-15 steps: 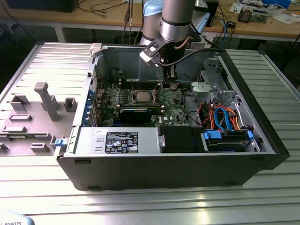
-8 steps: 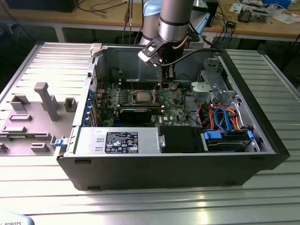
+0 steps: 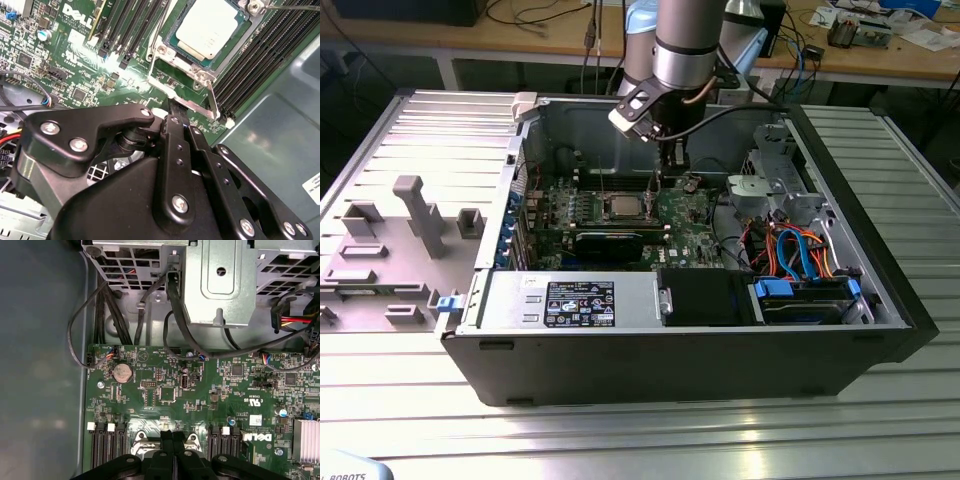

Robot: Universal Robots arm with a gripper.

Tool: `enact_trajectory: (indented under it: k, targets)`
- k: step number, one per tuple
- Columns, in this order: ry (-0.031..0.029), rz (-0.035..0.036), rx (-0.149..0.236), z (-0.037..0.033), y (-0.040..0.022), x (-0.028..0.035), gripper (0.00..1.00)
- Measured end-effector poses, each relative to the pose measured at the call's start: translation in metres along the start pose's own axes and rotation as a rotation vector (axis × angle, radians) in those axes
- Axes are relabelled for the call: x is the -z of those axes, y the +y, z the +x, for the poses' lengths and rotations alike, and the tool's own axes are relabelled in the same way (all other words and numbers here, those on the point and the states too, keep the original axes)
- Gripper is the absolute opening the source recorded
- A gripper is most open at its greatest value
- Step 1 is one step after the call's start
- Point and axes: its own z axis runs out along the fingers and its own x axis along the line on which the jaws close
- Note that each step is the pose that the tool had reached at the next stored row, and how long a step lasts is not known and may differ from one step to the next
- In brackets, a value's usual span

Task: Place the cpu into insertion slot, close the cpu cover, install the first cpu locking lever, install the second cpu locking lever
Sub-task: 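Close the cpu cover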

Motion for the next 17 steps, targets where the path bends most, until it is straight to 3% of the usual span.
enact_trajectory:
  k: [17]
  targets:
    - [0.0,0.0,0.0,0.0004,-0.01,0.0002,0.11]
